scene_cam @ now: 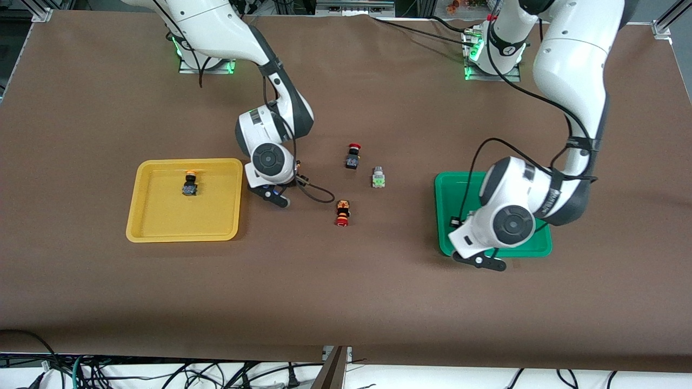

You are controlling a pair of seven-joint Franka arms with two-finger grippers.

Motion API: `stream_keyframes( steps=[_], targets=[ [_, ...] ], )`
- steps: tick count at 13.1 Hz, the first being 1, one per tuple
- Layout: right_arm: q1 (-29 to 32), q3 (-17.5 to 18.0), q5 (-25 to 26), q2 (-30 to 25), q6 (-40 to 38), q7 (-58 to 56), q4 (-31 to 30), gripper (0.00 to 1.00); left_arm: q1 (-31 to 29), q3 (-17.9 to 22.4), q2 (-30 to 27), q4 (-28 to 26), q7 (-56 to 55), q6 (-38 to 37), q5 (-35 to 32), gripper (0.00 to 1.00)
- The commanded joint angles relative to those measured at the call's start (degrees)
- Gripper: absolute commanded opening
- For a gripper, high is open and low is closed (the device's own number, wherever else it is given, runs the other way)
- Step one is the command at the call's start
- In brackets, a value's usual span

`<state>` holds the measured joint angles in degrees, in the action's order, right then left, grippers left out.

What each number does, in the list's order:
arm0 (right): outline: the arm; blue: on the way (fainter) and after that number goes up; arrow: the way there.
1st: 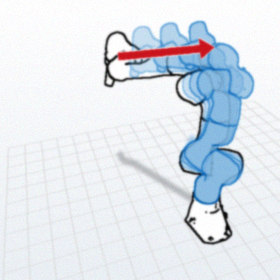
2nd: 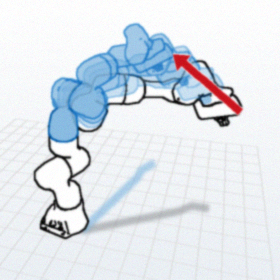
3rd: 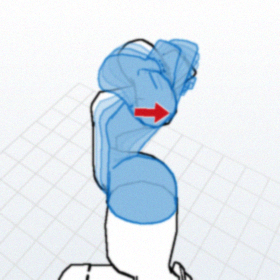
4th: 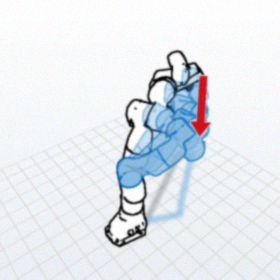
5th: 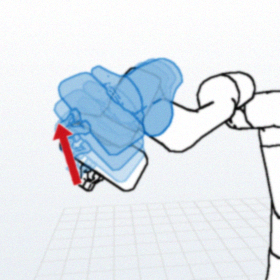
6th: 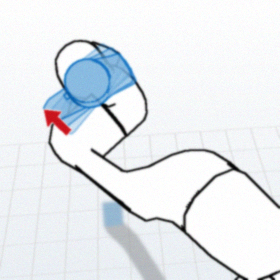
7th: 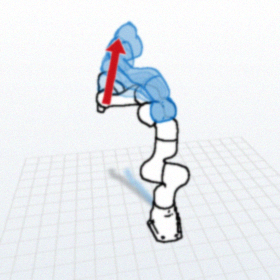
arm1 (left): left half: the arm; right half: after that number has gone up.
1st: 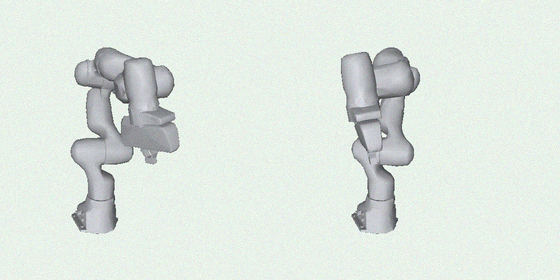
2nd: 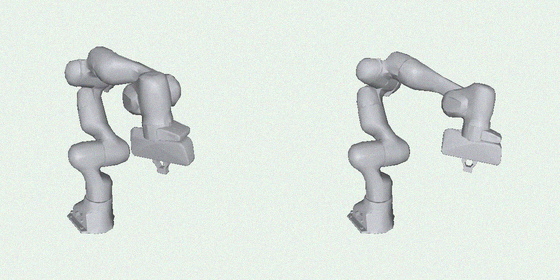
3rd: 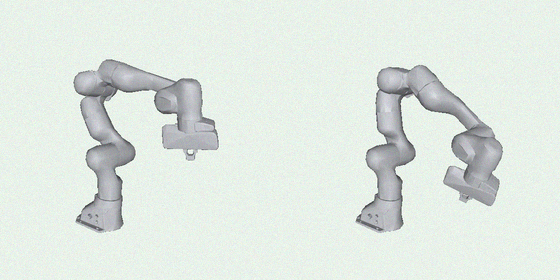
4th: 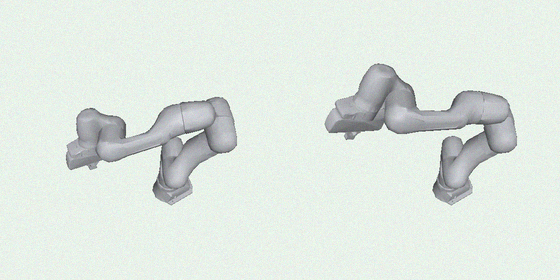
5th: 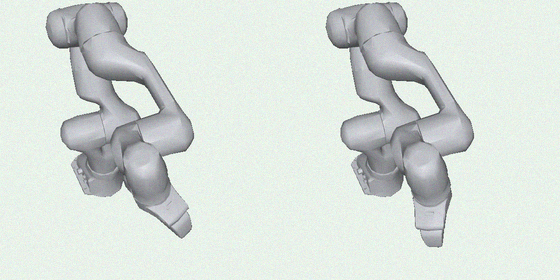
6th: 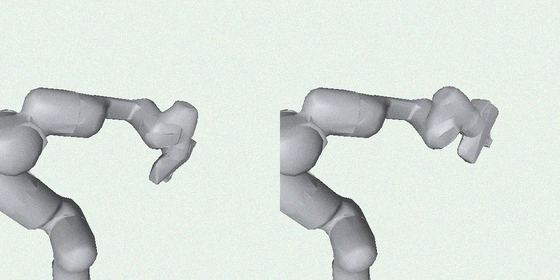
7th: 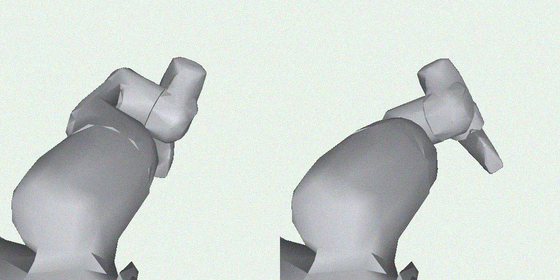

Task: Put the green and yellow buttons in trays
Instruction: 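Lower the green button into the green tray while the right places black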

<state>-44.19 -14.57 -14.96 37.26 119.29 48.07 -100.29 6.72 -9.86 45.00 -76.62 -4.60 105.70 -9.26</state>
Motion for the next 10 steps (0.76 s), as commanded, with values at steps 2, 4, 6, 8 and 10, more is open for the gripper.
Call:
stream_keyframes(
  steps=[2, 4, 6, 8, 10],
  targets=[
    [5.42, -9.75, -0.33, -1.58, -18.53, -19.81, 7.38, 0.00, -0.74, -0.51, -0.18, -7.57, 2.05, 7.76, -1.20, 1.00],
    [12.08, -10.04, -0.42, -1.32, -18.84, -31.23, 7.22, 0.00, -0.22, -1.12, -2.53, -7.14, 1.18, 6.10, -1.12, 1.00],
    [13.70, -9.95, -0.86, -0.70, -16.65, -33.92, 6.08, 0.00, 1.36, -3.48, -6.14, -6.96, -0.48, 2.86, 0.11, 1.00],
    [13.61, -9.77, -1.21, 0.61, -15.41, -34.01, 5.37, 0.19, 1.45, -9.44, -7.47, -7.05, -9.41, 1.52, 0.82, 1.00],
    [13.17, -9.42, -1.21, 2.02, -15.67, -34.27, 5.72, 1.00, 3.20, -14.38, -5.81, -7.66, -21.18, 2.13, 0.82, 1.00]
  ],
)
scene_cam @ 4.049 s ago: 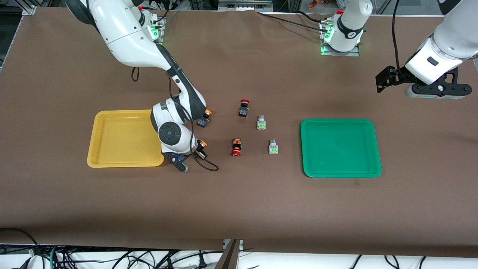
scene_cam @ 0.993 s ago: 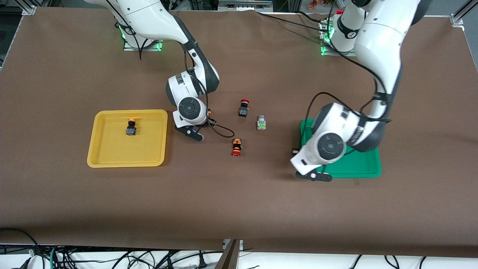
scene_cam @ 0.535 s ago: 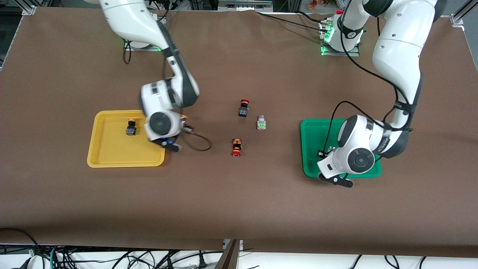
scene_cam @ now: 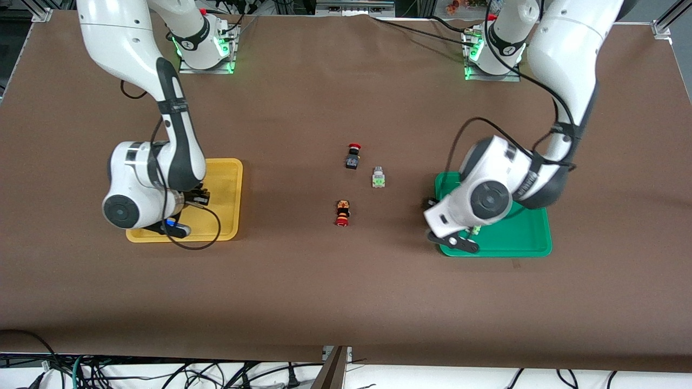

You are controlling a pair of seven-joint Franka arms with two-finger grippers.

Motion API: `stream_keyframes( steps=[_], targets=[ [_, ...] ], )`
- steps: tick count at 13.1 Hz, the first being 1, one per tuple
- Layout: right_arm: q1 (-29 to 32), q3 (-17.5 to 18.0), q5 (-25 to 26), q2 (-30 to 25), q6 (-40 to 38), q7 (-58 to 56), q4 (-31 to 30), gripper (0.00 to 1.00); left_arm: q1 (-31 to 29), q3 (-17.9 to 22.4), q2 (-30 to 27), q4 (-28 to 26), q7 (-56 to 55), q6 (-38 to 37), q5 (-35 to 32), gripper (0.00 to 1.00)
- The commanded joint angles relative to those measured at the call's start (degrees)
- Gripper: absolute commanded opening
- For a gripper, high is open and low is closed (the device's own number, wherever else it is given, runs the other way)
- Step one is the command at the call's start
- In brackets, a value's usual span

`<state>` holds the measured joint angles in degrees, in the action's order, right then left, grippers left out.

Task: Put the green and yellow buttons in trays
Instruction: 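Grasp the second green button with the left gripper while the right withdraws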

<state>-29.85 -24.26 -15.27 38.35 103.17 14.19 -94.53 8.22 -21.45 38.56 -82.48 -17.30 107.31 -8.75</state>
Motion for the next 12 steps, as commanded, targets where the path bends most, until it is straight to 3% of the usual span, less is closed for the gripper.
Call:
stream_keyframes(
  steps=[1, 4, 8, 10, 11, 12],
  targets=[
    [-1.08, 0.18, -0.73, 0.85, 0.19, -0.39, 0.57, 1.00, 4.24, -2.81, 1.77, -1.90, -11.41, 1.40, 0.05, 1.00],
    [-0.56, -0.34, -0.02, 0.50, -5.84, 0.04, 7.23, 1.00, 7.69, -2.55, 3.81, -5.22, -14.51, 5.26, -0.74, 1.00],
    [-0.21, -6.57, -0.55, 0.23, -17.44, 2.50, 18.74, 1.00, 8.39, -2.63, 4.16, -14.62, -19.42, 20.97, -0.56, 1.00],
    [-0.99, -9.65, 0.06, -2.64, -20.55, 2.33, 21.31, 1.00, 8.40, -2.46, 4.59, -15.70, -20.15, 22.42, -0.74, 1.00],
    [-1.00, -9.92, 0.33, -4.76, -20.73, 1.20, 21.32, 1.00, 8.13, -2.54, 4.77, -15.70, -19.97, 22.50, -0.74, 0.58],
    [-0.91, -10.10, 1.29, -8.08, -20.99, -1.25, 21.06, 1.00, 8.74, -2.55, 4.69, -15.52, -20.40, 22.50, -0.74, 0.29]
  ],
)
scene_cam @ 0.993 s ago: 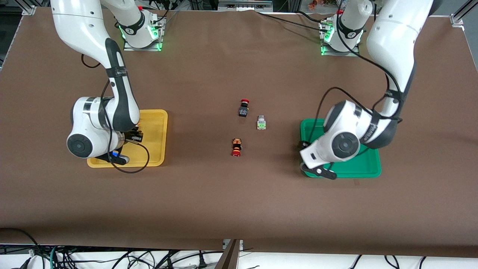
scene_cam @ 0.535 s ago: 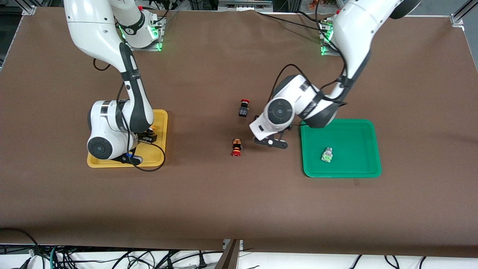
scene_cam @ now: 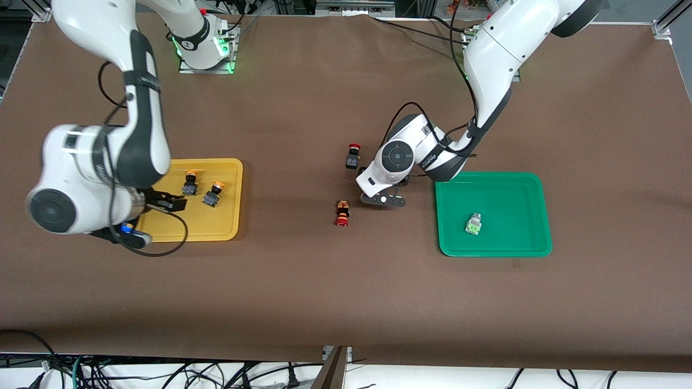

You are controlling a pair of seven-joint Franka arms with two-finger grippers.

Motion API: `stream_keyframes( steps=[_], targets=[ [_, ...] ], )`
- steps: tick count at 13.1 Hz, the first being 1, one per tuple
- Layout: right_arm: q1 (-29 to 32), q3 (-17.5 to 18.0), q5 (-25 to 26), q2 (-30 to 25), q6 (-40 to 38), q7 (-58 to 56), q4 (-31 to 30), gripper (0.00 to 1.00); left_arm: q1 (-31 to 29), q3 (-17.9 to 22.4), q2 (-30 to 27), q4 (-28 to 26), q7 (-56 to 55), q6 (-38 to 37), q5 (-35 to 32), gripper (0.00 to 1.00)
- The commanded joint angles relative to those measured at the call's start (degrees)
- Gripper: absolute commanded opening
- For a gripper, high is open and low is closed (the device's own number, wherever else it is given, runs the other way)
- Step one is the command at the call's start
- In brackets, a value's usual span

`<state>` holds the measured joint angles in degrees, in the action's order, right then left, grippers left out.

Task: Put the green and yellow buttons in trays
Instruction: 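Lift the green button with the left gripper while the right arm returns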

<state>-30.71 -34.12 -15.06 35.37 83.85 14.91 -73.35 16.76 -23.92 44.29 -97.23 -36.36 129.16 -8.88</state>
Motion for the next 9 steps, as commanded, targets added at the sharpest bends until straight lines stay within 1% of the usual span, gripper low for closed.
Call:
stream_keyframes(
  steps=[1, 3, 5, 6, 7, 8, 9],
  targets=[
    [0.12, -0.42, 1.44, -7.75, -2.72, -4.00, -0.47, 1.00, 0.29, -0.08, -1.22, -0.68, -1.43, 0.56, -0.61, 0.15],
    [0.12, -3.30, 1.53, -11.45, -5.27, -9.52, -1.70, 1.00, 0.38, -0.16, -1.40, -0.77, -1.44, 0.30, -0.61, 0.12],
    [0.21, -4.19, 1.27, -14.36, -4.67, -10.87, -4.94, 1.00, -0.76, -0.25, -3.15, -0.33, -0.82, -0.92, -0.61, 0.11],
    [0.21, -4.46, 1.35, -14.45, -4.14, -10.96, -5.57, 1.00, -1.72, -0.16, -4.64, 0.20, -0.73, -4.15, -0.69, 0.11],
    [0.30, -4.55, 1.53, -14.63, -3.70, -11.05, -5.92, 1.00, -3.13, -0.08, -5.96, 2.03, 1.18, -9.06, -0.70, 0.11],
    [0.30, -4.46, 1.88, -16.02, -2.22, -11.40, -7.32, 1.00, -5.14, -0.16, -6.67, 5.00, 5.64, -15.72, -0.70, 0.11],
    [0.47, -4.46, 3.01, -18.21, 0.41, -11.83, -10.47, 1.00, -6.99, 0.01, -6.85, 8.78, 11.25, -23.18, -0.70, 0.12]
  ],
)
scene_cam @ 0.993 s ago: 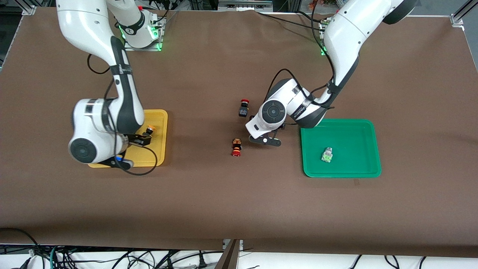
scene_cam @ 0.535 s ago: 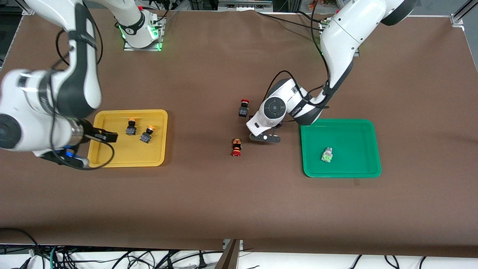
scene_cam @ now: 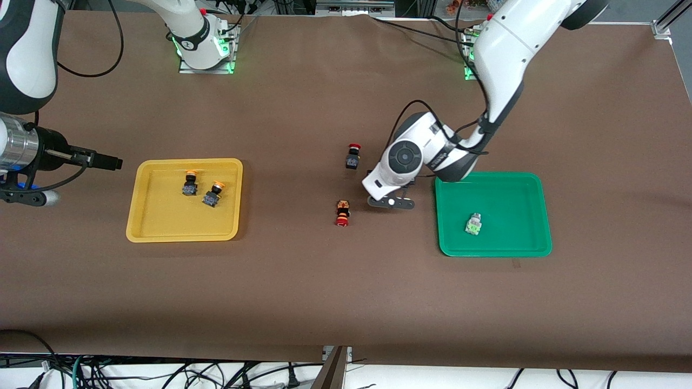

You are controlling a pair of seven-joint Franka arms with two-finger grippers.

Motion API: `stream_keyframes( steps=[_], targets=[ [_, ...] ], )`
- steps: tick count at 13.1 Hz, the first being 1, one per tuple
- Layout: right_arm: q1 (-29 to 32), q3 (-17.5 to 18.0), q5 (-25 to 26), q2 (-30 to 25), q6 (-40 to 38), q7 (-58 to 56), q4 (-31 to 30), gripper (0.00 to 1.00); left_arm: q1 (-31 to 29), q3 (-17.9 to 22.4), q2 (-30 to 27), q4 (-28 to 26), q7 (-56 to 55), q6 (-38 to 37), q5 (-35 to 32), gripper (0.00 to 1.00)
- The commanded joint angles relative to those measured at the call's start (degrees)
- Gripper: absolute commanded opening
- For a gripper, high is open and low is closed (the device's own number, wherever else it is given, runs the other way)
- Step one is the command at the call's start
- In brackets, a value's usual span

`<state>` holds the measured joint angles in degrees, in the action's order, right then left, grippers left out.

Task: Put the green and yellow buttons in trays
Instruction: 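Lift the green button with the left gripper while the right arm returns, then lower the green button into the green tray and open the left gripper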

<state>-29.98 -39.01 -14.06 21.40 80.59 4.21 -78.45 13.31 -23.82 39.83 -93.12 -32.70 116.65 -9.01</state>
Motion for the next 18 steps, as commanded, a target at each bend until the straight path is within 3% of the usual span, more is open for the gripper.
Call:
stream_keyframes(
  steps=[1, 2, 4, 5, 7, 10, 11, 12, 13, 14, 18],
  targets=[
    [0.97, 1.47, 1.50, -4.96, 4.83, -0.26, -6.36, 1.00, -5.55, 0.09, -2.30, 7.49, 13.05, -15.53, -0.83, 0.13],
    [5.24, 6.09, 1.49, -5.75, 4.84, -0.43, -6.11, 1.00, -8.27, 0.09, -2.30, 8.65, 17.80, -17.66, -2.83, 0.13],
    [17.44, 20.83, 2.28, -7.59, 4.23, -0.70, -6.10, 1.00, -13.29, 0.00, -2.48, 8.75, 27.82, -18.56, -7.40, 0.13],
    [20.81, 25.16, 3.76, -9.34, 4.06, -0.26, -7.32, 1.00, -15.66, 0.09, -2.39, 8.40, 32.22, -18.30, -10.30, 0.13],
    [21.72, 27.48, 9.39, -15.04, 4.66, -1.04, -13.11, 1.00, -19.71, -0.09, -1.69, 7.52, 38.21, -17.86, -14.97, 0.17],
    [24.09, 32.31, 10.71, -20.69, 9.75, -2.44, -20.07, 1.00, -24.28, 0.00, -0.63, 2.36, 41.05, -12.62, -15.42, 0.21],
    [24.01, 32.85, 12.55, -20.35, 10.03, -2.28, -19.82, 1.00, -25.69, -0.09, -0.63, -0.45, 41.14, -9.28, -15.42, 0.32],
    [23.92, 32.94, 13.26, -20.26, 10.73, -2.27, -19.82, 1.00, -26.57, -0.09, -0.72, -1.70, 41.14, -7.33, -15.42, 0.35],
    [23.92, 32.94, 13.27, -20.17, 10.99, -2.27, -19.73, 1.00, -26.67, -0.09, -0.81, -1.71, 41.05, -7.40, -15.34, 0.71],
    [23.92, 32.86, 13.36, -20.17, 11.00, -2.27, -19.55, 1.00, -26.58, -0.35, -1.24, -1.36, 40.62, -7.66, -15.25, 1.00],
    [23.83, 32.94, 14.41, -19.99, 12.67, -2.10, -19.55, 1.00, -26.40, -2.98, -9.83, 1.18, 39.91, -12.13, -13.93, 1.00]
  ],
)
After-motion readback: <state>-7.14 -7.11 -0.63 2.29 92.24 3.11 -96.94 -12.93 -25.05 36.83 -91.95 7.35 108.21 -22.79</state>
